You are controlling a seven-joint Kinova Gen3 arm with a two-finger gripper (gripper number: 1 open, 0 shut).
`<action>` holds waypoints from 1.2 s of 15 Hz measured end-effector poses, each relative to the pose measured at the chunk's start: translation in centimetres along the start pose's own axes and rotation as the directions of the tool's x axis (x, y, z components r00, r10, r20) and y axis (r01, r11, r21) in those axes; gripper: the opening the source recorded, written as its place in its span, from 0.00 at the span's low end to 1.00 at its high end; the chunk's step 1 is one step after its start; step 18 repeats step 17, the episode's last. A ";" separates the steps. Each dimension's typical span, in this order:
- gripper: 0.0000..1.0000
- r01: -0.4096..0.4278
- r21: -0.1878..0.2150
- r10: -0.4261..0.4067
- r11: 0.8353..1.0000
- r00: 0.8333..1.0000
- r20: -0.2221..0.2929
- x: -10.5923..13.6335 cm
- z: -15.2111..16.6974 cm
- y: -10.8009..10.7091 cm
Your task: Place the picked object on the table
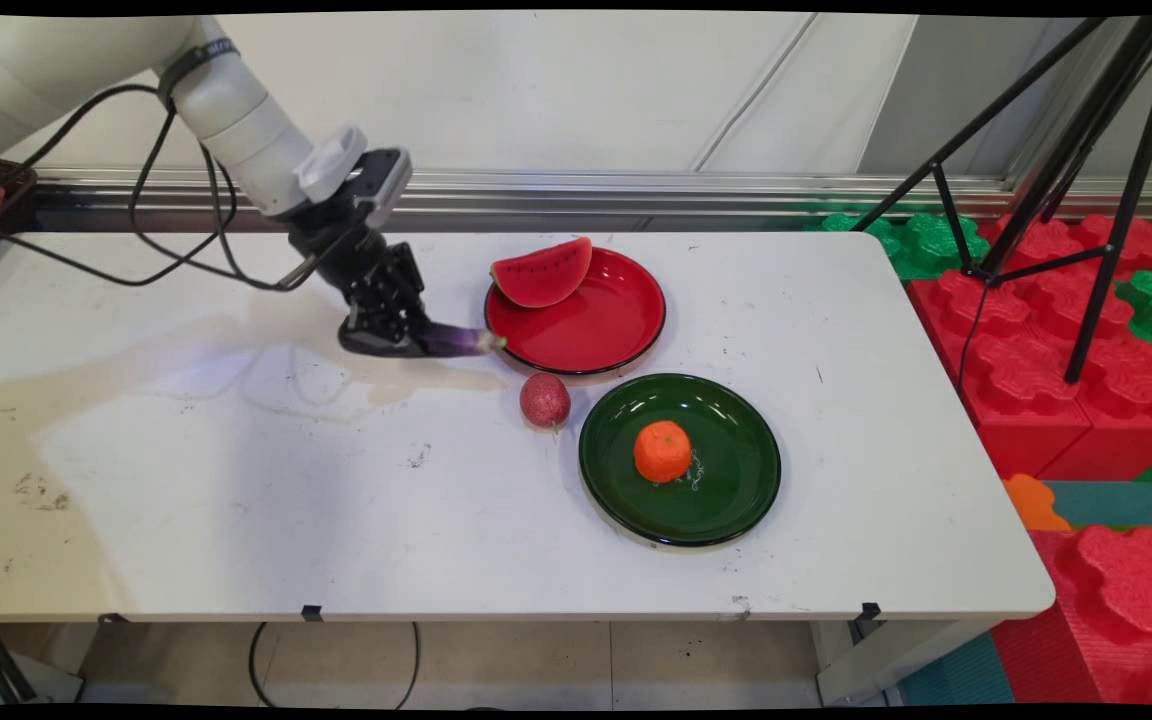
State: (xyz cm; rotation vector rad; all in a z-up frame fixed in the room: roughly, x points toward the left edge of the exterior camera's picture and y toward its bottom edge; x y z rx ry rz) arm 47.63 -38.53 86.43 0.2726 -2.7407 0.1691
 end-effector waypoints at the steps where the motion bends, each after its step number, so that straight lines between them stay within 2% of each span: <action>1: 0.00 0.003 -0.004 -0.003 1.000 1.000 0.005 -0.2 0.2 0.1; 11: 0.00 0.063 -0.045 -0.061 0.997 0.997 0.046 -2.2 3.6 1.3; 12: 1.00 0.066 -0.046 -0.064 0.997 0.997 0.046 -2.2 3.7 1.4; 18: 1.00 0.087 -0.053 -0.086 0.995 0.996 0.030 -2.6 3.9 1.6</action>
